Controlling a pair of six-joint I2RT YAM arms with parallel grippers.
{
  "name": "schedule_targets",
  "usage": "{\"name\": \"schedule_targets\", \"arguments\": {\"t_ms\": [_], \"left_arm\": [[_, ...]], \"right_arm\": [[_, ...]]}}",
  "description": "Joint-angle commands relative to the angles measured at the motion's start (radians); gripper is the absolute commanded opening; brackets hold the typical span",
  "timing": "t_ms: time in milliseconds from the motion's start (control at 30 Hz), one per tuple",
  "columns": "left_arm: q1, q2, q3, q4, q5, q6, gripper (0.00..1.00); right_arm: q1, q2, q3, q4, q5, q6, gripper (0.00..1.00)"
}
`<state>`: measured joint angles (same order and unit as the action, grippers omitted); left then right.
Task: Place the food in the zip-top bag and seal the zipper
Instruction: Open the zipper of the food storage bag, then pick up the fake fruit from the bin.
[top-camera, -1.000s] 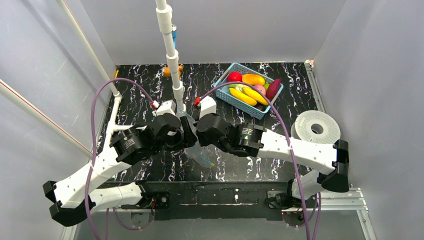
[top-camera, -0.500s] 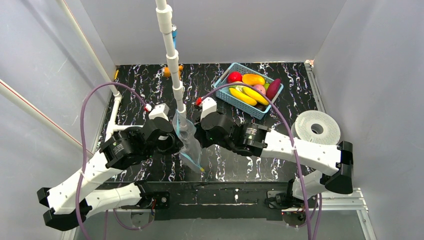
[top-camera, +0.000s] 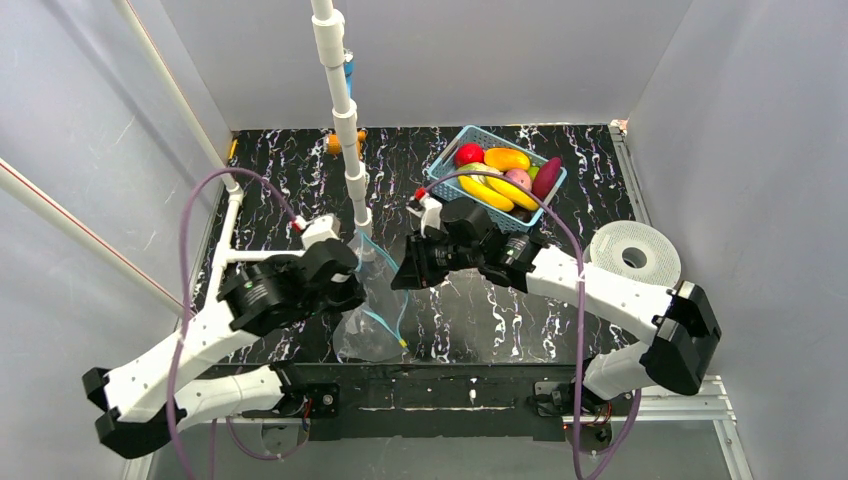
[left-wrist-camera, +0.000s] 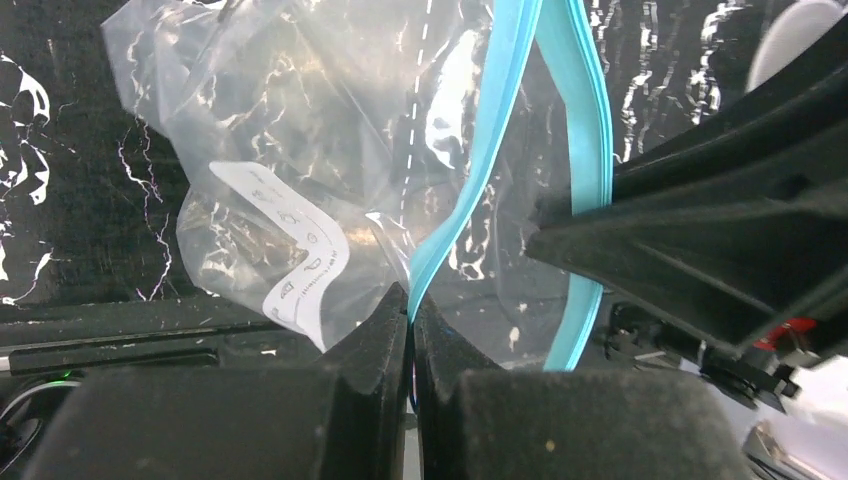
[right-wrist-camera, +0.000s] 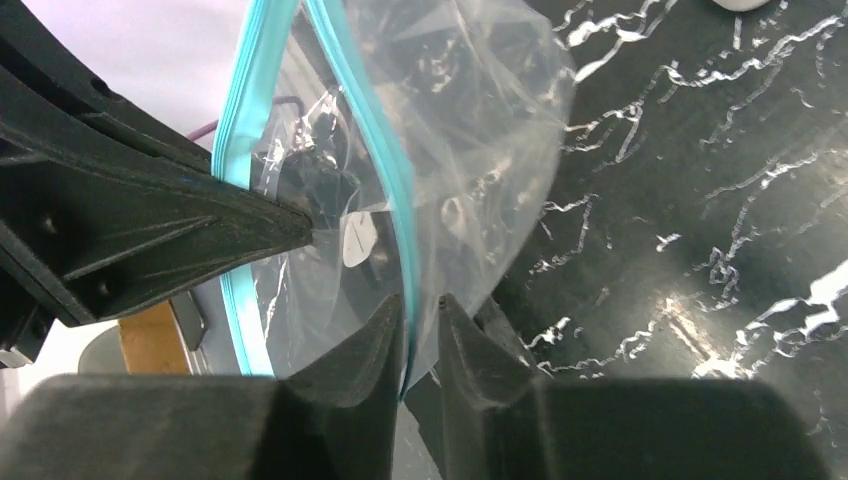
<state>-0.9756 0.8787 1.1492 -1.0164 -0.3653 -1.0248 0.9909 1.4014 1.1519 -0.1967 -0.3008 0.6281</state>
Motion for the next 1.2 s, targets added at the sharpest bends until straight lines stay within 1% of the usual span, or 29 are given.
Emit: {"name": "schedule_targets", "arguments": {"t_ms": [0,133,167,233,267,300,433,500,533,600,667,700,800,867,967,1067,1167], "left_arm": [[-0.001,0.074,-0.010,0.023,-0.075,-0.028,0.00],[-0.001,0.106,-0.029,0.054,-0.084,-0.017,0.00],[0.000,0.107,-0.040,0.068,-0.086,-0.018,0.00],[0.000,0.099,-0.066,0.088,-0.096,-0.029,0.00],[0.000,0.090,-0.079,0.100,-0.093,-0.037,0.00],[0.000,0.079,-0.095,0.120,-0.080,-0.044,0.00],[0.000,0.041,-0.133,0.170,-0.028,-0.061,0.00],[0.000,0.034,-0.133,0.154,-0.043,-0.065,0.00],[0.000,0.032,-0.130,0.150,-0.054,-0.066,0.00],[0.001,0.037,-0.127,0.155,-0.065,-0.063,0.00],[0.002,0.047,-0.122,0.165,-0.059,-0.056,0.00],[0.001,0.056,-0.119,0.164,-0.053,-0.053,0.00],[0.003,0.079,-0.109,0.144,-0.043,-0.049,0.00],[0.004,0.088,-0.100,0.126,-0.045,-0.049,0.00],[0.007,0.100,-0.080,0.099,-0.055,-0.049,0.00],[0.008,0.110,-0.061,0.075,-0.060,-0.054,0.00],[0.008,0.103,-0.076,0.089,-0.038,-0.068,0.00]], "right_arm": [[-0.075,-0.073,-0.030,0.010,-0.090,-0.059,0.37],[-0.171,-0.147,-0.028,-0.049,-0.040,-0.132,0.54],[-0.202,-0.164,-0.033,-0.041,-0.039,-0.143,0.57],[-0.276,-0.188,-0.045,-0.011,-0.036,-0.155,0.72],[-0.323,-0.190,-0.045,0.004,-0.030,-0.158,0.76],[-0.363,-0.182,-0.040,0.013,-0.008,-0.157,0.77],[-0.501,-0.089,0.024,0.029,0.164,-0.175,0.78],[-0.529,-0.004,0.083,0.043,0.221,-0.243,0.78],[-0.534,0.051,0.136,0.025,0.250,-0.317,0.78],[-0.537,0.199,0.278,-0.094,0.343,-0.422,0.77],[-0.536,0.313,0.422,-0.217,0.488,-0.499,0.73],[-0.537,0.359,0.487,-0.269,0.519,-0.536,0.73],[-0.537,0.446,0.589,-0.351,0.633,-0.638,0.71],[-0.538,0.472,0.602,-0.360,0.679,-0.692,0.71],[-0.541,0.496,0.606,-0.355,0.704,-0.723,0.71],[-0.541,0.523,0.617,-0.354,0.704,-0.736,0.71],[-0.543,0.567,0.648,-0.370,0.692,-0.748,0.70]]}}
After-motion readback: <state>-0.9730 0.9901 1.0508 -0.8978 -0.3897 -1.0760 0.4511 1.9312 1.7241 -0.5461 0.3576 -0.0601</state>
